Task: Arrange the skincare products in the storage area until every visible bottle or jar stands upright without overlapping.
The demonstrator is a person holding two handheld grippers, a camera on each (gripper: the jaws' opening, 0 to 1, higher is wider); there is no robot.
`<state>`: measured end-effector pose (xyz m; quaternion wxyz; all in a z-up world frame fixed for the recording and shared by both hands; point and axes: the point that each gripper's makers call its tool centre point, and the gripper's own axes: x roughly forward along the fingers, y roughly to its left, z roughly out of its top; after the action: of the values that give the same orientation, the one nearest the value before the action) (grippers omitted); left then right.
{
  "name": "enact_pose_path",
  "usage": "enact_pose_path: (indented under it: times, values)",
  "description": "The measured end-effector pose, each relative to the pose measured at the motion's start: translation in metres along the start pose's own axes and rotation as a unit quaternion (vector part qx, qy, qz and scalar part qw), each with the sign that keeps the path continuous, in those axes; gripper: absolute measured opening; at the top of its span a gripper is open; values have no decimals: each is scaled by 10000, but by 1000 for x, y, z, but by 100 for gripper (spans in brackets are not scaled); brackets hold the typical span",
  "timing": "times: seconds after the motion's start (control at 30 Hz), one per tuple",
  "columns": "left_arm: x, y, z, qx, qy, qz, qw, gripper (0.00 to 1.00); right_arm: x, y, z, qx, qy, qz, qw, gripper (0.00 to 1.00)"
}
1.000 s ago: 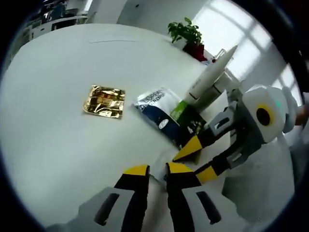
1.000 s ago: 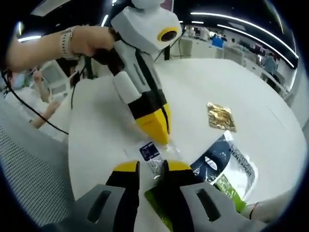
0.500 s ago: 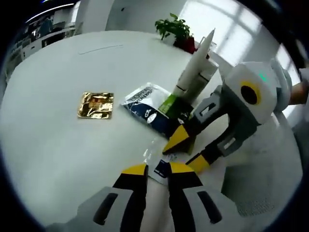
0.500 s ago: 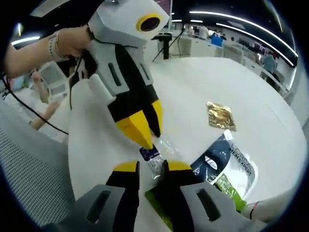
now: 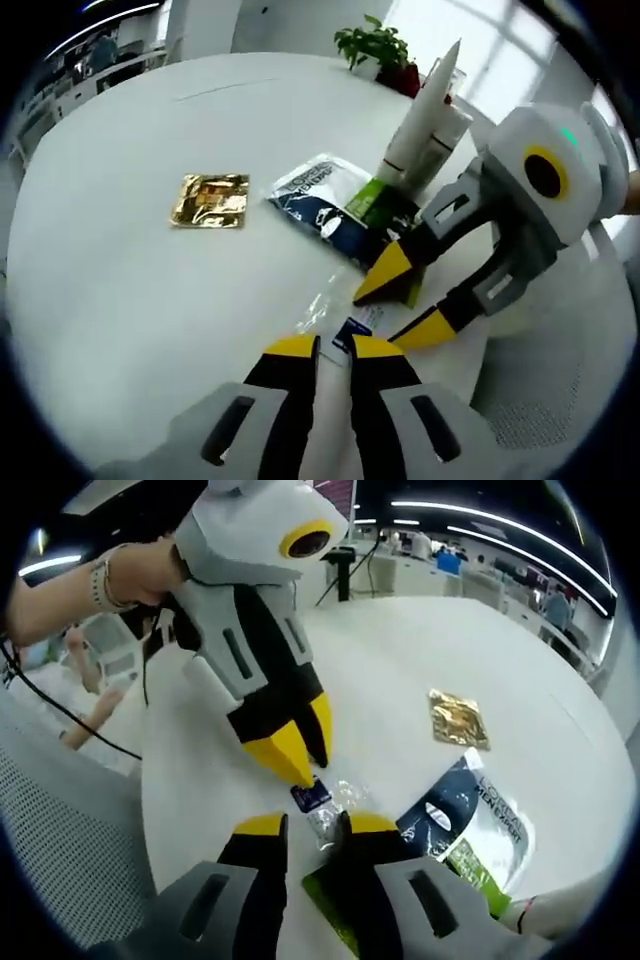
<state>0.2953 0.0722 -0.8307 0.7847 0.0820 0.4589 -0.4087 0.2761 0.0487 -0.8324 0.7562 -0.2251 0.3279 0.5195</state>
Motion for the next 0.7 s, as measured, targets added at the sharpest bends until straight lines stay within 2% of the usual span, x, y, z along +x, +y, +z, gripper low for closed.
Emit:
enact_pose_path:
  times: [0.13, 0.33, 0.7]
  values:
    - [0, -5, 0, 89, -5, -6, 10000, 16, 0, 0, 0, 10, 22, -11, 10000, 22]
    - [-10, -14, 2, -1, -144, -55, 9999, 20, 1, 1, 1, 8, 80, -29, 10000, 22]
    - [-36, -32, 12, -212, -677, 34, 9975, 23, 1, 1, 1, 40, 119, -50, 9999, 22]
